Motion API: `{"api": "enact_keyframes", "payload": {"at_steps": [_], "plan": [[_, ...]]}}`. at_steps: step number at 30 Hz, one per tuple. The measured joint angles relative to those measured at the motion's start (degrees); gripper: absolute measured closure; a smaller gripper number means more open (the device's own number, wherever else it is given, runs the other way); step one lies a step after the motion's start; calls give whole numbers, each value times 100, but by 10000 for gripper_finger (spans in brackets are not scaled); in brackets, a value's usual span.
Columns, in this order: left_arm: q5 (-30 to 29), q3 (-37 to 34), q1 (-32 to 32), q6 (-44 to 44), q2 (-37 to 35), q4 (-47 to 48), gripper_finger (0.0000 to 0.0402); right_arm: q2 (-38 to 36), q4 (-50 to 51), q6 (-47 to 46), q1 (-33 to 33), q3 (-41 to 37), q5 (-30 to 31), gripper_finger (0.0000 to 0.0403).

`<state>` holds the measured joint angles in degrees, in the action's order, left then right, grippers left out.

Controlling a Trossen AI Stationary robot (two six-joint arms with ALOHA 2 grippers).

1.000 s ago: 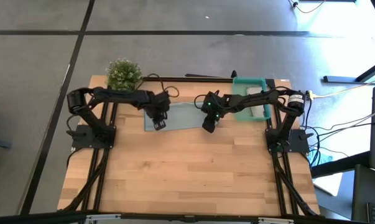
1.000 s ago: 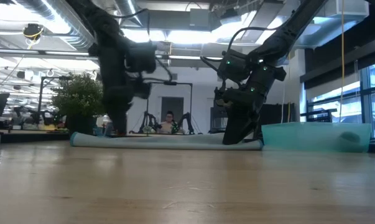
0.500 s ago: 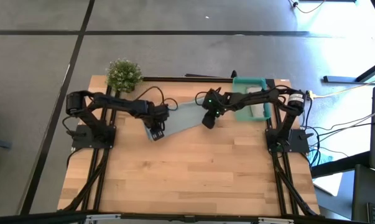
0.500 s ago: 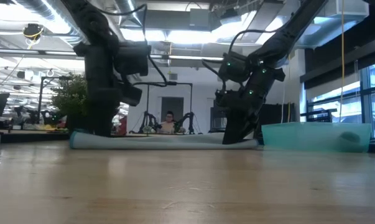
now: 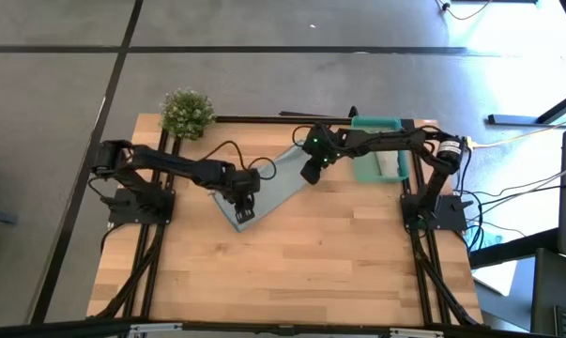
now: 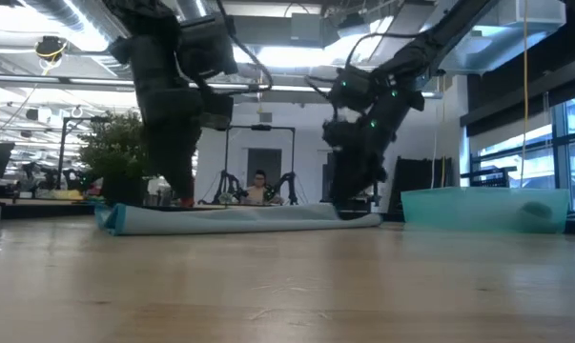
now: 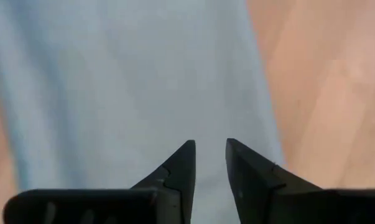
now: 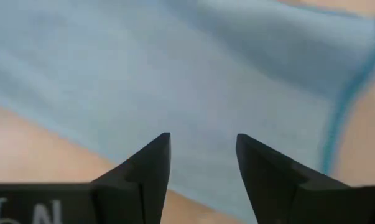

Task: Roll microfiber towels into tight, uniform cylinder then place into a basket
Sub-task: Fold the blue towel

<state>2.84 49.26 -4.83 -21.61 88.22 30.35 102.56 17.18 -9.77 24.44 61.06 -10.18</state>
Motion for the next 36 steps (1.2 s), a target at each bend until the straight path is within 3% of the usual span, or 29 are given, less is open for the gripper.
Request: {"api": "enact_keyframes", "payload": {"at_steps": [4,7,9,14,25,36], "plan": [[-690,-25,-62,-275,-252,512,317,-29,44,130,-231,50,-529,218],[-963,-204,-88,-637,-287,942,317,55,20,204,-422,-54,-598,218],[-953,-387,-62,-814,-286,968,317,166,53,423,-520,-114,-565,218],[-885,-833,106,-1134,-279,906,317,302,1,435,-532,-142,199,218],[-351,-955,713,-1638,-297,751,317,439,-145,567,0,-138,460,218],[-57,-956,1417,-2022,-268,-583,317,790,-1112,720,214,-118,453,218]]}}
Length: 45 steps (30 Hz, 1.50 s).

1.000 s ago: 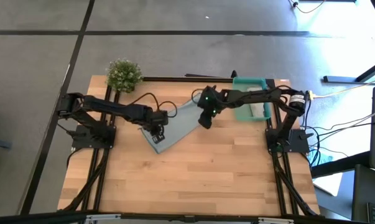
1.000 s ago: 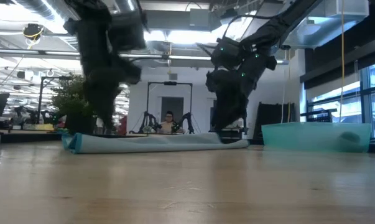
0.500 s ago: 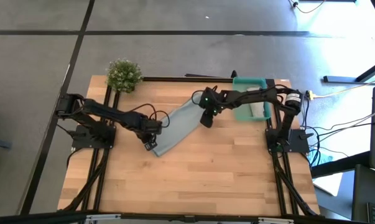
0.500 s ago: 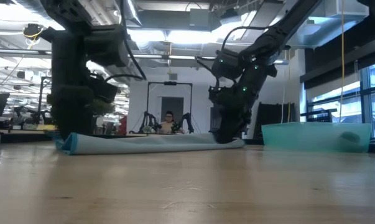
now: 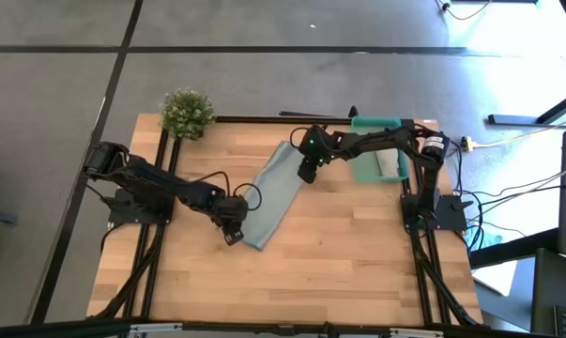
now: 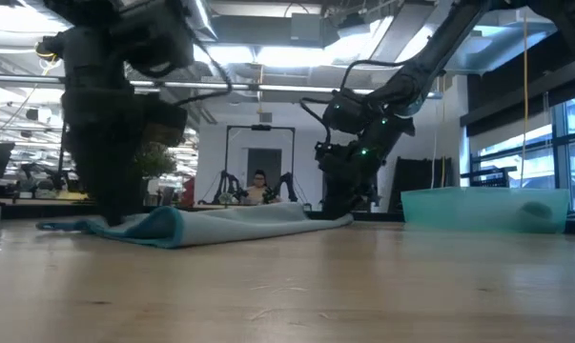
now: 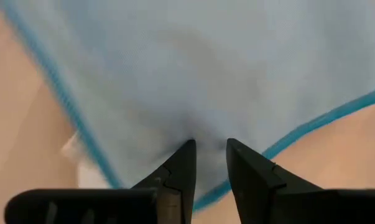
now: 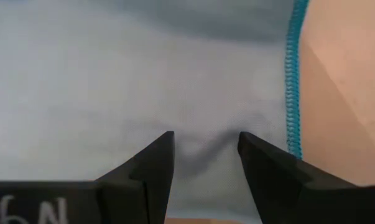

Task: Roll microfiber towels into tight, uniform cylinder then place into a basket
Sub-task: Fold the blue towel

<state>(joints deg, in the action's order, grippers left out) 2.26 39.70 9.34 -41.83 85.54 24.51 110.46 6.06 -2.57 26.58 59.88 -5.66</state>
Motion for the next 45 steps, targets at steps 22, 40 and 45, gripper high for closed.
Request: {"api": "enact_keyframes", "payload": {"at_steps": [22,40,45], "plan": [[-791,-131,-49,19,-326,735,317,-169,635,435,-1310,476,-1158,218],[-358,-154,354,21,173,-833,317,345,-75,423,-770,481,-863,218],[-377,-155,308,21,119,-872,317,148,19,1089,-745,472,-1001,218]]}}
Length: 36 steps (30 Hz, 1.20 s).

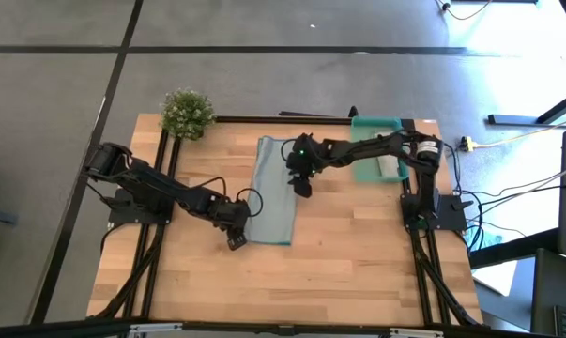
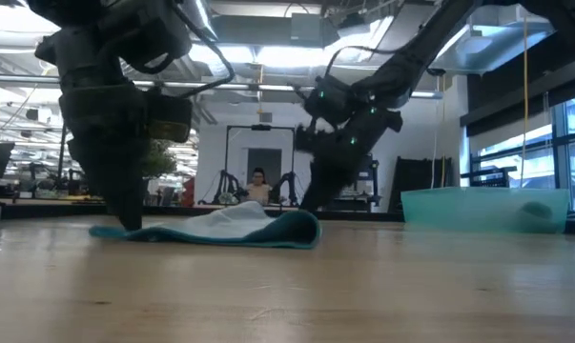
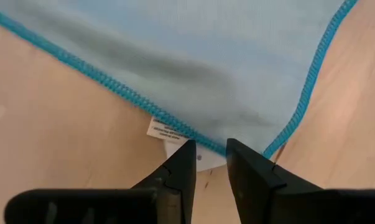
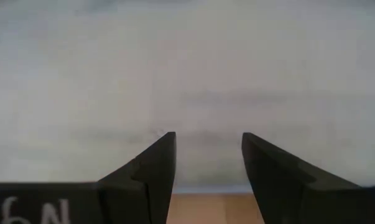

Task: Roll microfiber towels into tight, uniform cylinder then place into a basket
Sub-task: Fold the blue towel

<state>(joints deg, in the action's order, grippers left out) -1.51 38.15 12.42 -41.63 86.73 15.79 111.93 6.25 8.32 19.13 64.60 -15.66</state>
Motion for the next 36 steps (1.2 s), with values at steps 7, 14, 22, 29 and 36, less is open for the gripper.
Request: {"api": "enact_keyframes", "payload": {"at_steps": [7,14,22,29,36], "plan": [[-206,-4,-15,-26,-638,285,317,-855,416,342,-647,9,-1231,218],[-663,0,-12,-24,-1252,325,317,-793,666,1127,-1805,7,-916,218],[-739,4,-15,-25,-1628,615,317,-616,600,1165,-2550,7,77,218],[-742,4,-13,-24,-1627,671,317,-144,236,1162,-2727,7,266,218],[-623,4,-13,-24,-1627,653,317,266,-19,1166,-2729,21,284,218]]}}
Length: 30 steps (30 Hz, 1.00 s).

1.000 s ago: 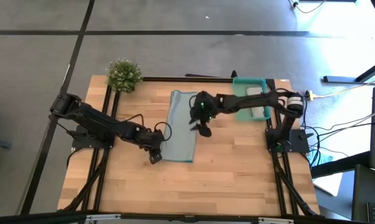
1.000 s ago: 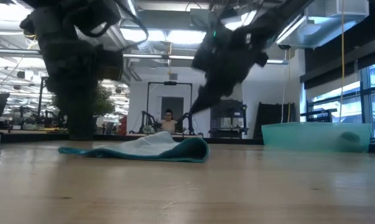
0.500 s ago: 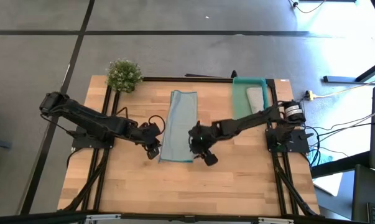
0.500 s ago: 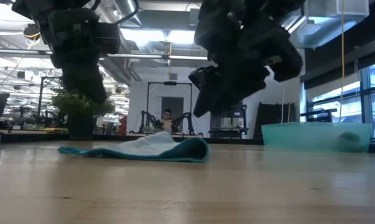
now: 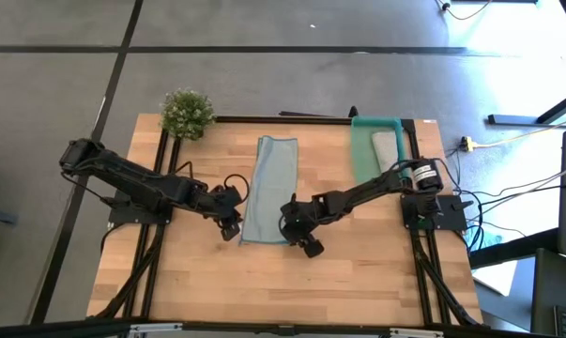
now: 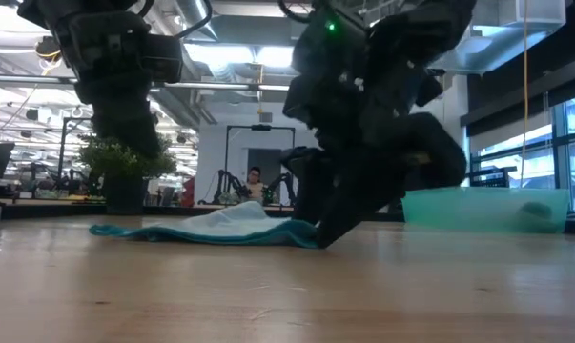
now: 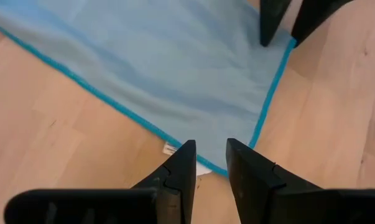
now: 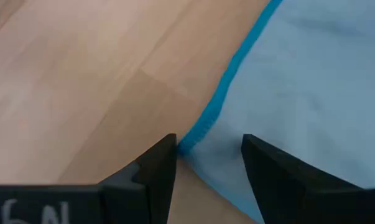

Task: Roll microfiber towels into tight, uniform cylinder then place into a basket
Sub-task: Fold the blue towel

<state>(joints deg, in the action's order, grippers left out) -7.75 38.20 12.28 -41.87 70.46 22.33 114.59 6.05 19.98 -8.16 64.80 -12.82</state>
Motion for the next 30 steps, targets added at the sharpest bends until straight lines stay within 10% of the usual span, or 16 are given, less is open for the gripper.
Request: {"api": "enact_keyframes", "payload": {"at_steps": [6,14,30], "plan": [[140,0,1,0,0,-11,317,49,10,-34,-15,10,395,243],[155,0,1,0,0,-9,317,46,74,-61,154,15,385,387],[404,2,18,199,2,11,317,-418,620,-632,1296,502,480,390]]}}
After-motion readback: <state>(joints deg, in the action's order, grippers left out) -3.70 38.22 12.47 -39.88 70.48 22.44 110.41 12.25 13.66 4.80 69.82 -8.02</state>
